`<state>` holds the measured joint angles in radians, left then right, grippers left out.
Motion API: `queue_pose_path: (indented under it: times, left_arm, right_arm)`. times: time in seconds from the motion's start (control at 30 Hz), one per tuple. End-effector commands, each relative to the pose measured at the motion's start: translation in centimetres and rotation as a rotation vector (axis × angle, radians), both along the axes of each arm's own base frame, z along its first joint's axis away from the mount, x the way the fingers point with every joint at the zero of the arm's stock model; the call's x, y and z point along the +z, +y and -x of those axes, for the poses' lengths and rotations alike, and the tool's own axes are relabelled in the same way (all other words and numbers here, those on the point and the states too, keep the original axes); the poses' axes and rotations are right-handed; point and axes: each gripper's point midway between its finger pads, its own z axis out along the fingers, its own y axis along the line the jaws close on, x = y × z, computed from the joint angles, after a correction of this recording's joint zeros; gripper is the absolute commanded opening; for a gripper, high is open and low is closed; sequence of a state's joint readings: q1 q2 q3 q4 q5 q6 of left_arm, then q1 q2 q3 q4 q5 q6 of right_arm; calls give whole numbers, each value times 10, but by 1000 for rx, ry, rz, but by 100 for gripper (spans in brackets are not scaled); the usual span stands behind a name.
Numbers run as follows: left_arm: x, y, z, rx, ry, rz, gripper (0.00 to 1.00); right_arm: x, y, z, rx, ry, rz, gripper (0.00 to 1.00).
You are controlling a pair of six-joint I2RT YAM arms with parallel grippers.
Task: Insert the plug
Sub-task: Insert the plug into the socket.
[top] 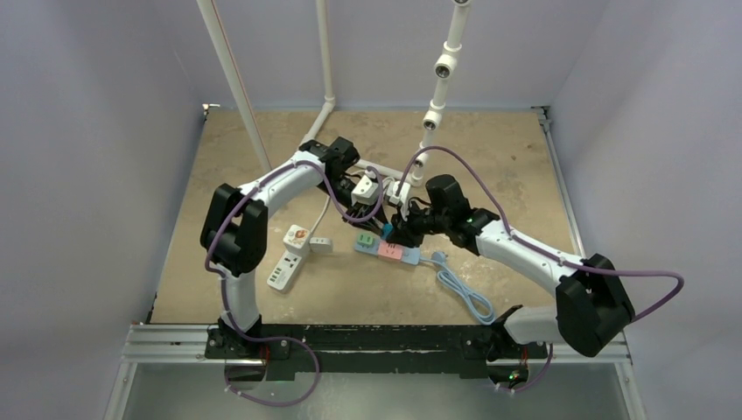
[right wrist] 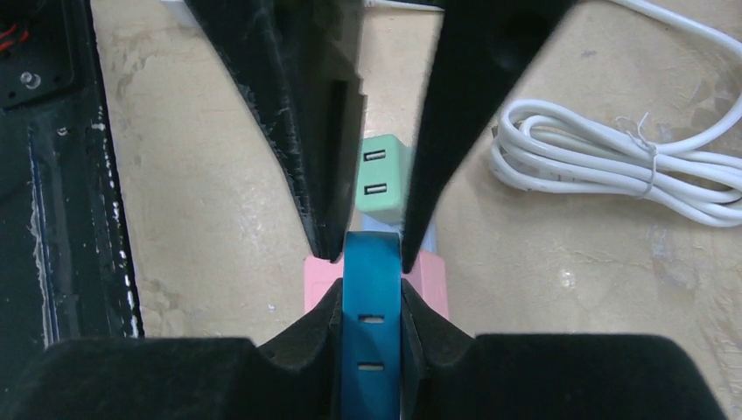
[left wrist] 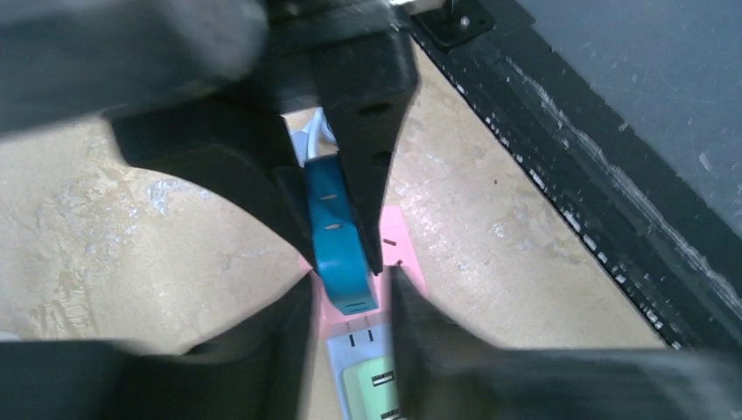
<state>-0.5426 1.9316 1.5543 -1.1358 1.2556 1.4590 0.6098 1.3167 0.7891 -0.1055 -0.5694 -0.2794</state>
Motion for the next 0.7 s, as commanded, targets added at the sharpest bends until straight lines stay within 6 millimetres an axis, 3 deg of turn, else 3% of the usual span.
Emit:
queue_pose_path:
  times: [0.0, 0.07, 0.13, 0.27, 0.43, 0.67]
  left_arm:
    - [1, 3, 8, 10, 29, -7, 54]
    - [-3, 11, 4, 52, 65, -8, 87]
    - [-11, 22, 3, 88, 98, -16, 96]
    - [-35, 39, 6, 124, 91, -60, 99]
    - [-50, 36, -32, 260, 55, -78, 99]
    - [-56, 31, -52, 316, -4, -60, 88]
  right_arm:
    - [28, 6, -15, 45, -94, 1, 0]
    - [29, 5, -15, 61, -104, 10, 0]
    - [30, 6, -13, 85, -113, 14, 0]
    - [31, 6, -9, 122, -127, 12, 0]
    - [29, 4, -7, 137, -131, 29, 0]
    - [35, 1, -10, 114, -202, 13, 0]
